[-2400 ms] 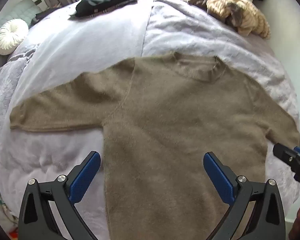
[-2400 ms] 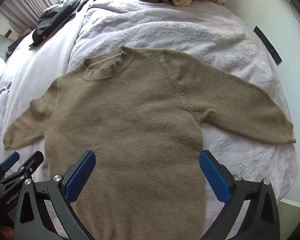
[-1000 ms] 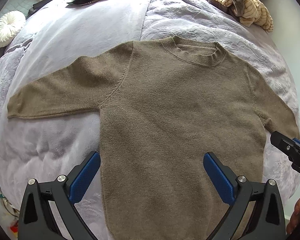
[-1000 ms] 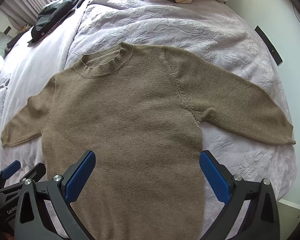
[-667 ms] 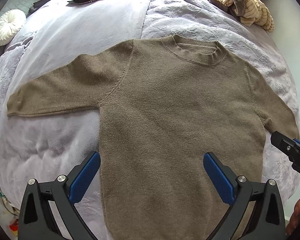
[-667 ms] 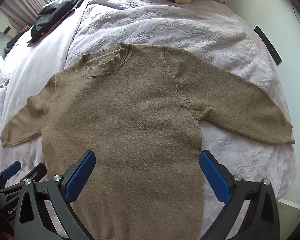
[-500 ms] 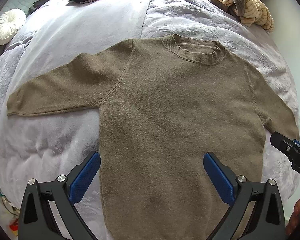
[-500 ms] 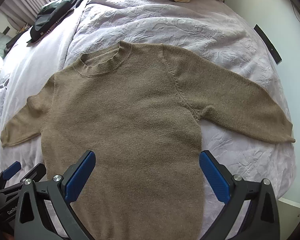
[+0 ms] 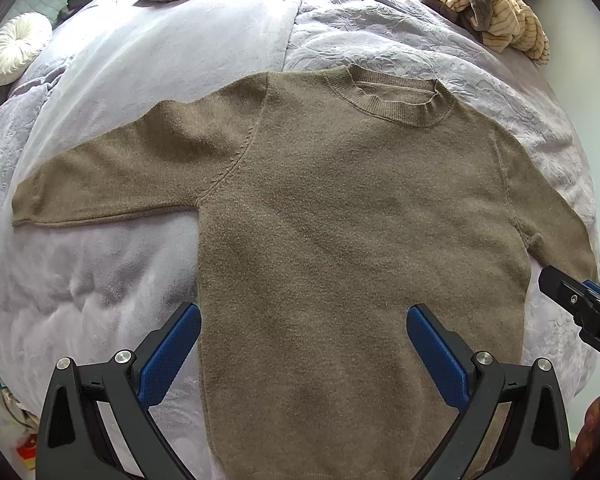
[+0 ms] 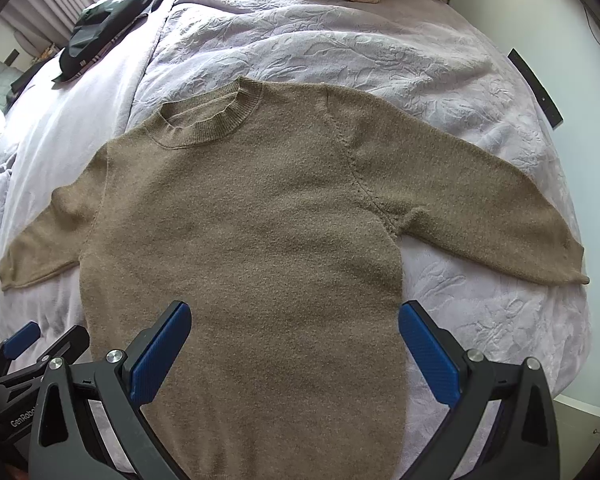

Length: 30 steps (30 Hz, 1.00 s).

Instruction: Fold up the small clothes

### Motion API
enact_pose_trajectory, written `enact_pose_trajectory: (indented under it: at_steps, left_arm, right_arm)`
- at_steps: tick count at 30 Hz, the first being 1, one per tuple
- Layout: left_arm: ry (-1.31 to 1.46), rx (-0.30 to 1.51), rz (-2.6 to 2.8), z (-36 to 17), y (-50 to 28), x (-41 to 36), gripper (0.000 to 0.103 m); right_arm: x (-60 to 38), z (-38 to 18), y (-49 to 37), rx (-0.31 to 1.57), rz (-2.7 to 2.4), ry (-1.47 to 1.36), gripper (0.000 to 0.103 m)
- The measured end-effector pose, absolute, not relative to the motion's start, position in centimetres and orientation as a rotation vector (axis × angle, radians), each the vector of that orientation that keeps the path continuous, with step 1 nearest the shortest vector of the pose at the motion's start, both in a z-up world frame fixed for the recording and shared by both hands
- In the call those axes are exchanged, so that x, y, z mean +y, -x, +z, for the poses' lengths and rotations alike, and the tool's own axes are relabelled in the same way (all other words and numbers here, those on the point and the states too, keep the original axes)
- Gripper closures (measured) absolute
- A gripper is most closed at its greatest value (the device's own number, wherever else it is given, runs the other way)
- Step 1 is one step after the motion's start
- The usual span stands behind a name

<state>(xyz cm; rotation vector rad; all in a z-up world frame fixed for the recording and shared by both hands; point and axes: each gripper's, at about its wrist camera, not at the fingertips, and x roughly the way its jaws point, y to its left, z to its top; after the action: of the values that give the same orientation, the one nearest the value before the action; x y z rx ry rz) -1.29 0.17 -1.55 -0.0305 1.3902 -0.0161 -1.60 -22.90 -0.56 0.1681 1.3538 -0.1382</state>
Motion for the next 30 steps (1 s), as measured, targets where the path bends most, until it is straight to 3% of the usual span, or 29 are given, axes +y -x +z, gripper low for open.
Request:
enact_pose_trajectory:
  at_steps: [30]
  left_arm:
    - [0.035,1.394,-0.024,-1.6,1.8,0.0,0.000]
  right_arm:
    - [-21.7,-0.8,1.9,1.365,-0.140,-0.151,0.000]
